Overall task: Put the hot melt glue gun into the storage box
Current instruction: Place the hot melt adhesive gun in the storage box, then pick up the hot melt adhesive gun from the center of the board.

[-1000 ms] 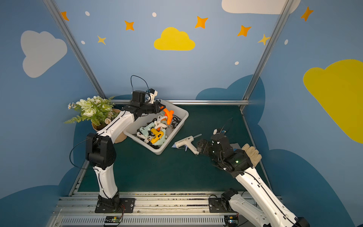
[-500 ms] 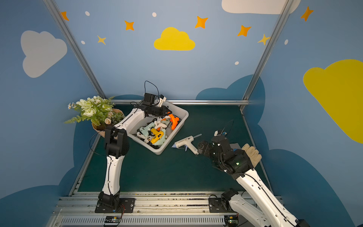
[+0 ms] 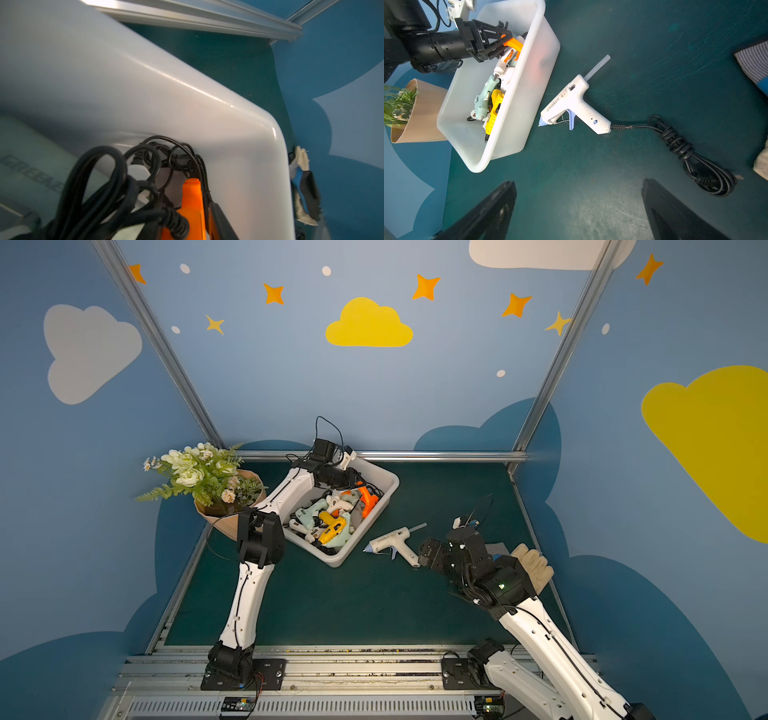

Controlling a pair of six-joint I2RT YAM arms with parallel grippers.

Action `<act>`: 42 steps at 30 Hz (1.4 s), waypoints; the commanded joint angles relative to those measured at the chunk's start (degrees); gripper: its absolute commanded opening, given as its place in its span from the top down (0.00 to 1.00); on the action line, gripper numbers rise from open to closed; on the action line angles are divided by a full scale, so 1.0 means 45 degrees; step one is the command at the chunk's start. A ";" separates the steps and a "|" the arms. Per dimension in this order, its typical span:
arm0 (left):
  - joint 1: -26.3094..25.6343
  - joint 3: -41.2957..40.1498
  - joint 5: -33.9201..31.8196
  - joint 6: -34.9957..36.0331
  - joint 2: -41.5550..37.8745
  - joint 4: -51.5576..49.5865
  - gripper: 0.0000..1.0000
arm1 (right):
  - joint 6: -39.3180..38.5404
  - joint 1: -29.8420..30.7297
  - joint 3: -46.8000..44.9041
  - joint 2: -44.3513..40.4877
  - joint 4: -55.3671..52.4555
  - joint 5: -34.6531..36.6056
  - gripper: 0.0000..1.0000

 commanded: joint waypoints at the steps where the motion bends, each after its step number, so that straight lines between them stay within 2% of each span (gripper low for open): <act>1: 0.0018 0.1073 -0.0659 0.0664 0.0512 -0.1253 0.51 | -0.0043 0.0044 -0.0022 0.0073 0.0152 -0.0046 0.02; 6: 0.0040 0.1819 -0.0990 0.0998 0.0883 -0.1875 0.34 | -0.0110 0.0042 -0.0021 0.0121 0.0152 -0.0019 0.02; 10: 0.0027 0.1797 -0.1598 0.1041 0.0549 -0.2241 0.31 | -0.0515 0.0042 0.0127 0.0512 0.0207 -0.0235 0.01; 13: 0.0030 0.1534 -0.2131 0.0854 -0.0074 -0.2386 0.25 | -0.0937 0.0021 0.0218 0.1121 0.0481 -0.0493 0.02; 15: 0.0052 0.1138 -0.2531 0.0553 -0.0690 -0.2381 0.17 | -0.1243 -0.0025 0.0409 0.1659 0.0487 -0.0864 0.02; 18: 0.0004 0.0451 -0.2591 0.0214 -0.1723 -0.2309 0.00 | -0.1837 -0.0045 0.0692 0.2530 0.0710 -0.1556 0.02; 24: 0.0018 -0.1454 -0.2025 -0.0831 -0.3888 -0.1936 0.00 | -0.3220 -0.0218 0.1287 0.4301 0.1030 -0.2707 0.02; 27: -0.0042 -0.3513 -0.1796 -0.1391 -0.5466 -0.0967 0.00 | -0.3722 -0.0418 0.1582 0.5142 0.1025 -0.2983 0.02; 32: -0.0125 -0.9188 -0.1559 -0.2858 -0.9374 0.3224 0.00 | -0.4812 -0.0970 0.2180 0.6618 0.0992 -0.3849 0.03; 35: -0.0153 -1.2265 -0.2105 -0.3613 -1.1803 0.5357 0.00 | -0.5288 -0.1199 0.2904 0.7725 0.0444 -0.4059 0.03; 37: -0.0175 -1.4201 -0.2610 -0.4015 -1.3448 0.6676 0.00 | -0.6239 -0.1394 0.3656 0.8680 -0.0215 -0.4264 0.03; 42: -0.0203 -1.7567 -0.4074 -0.4670 -1.6734 0.8175 0.00 | -0.7194 -0.1584 0.5228 1.1122 -0.1427 -0.4058 0.08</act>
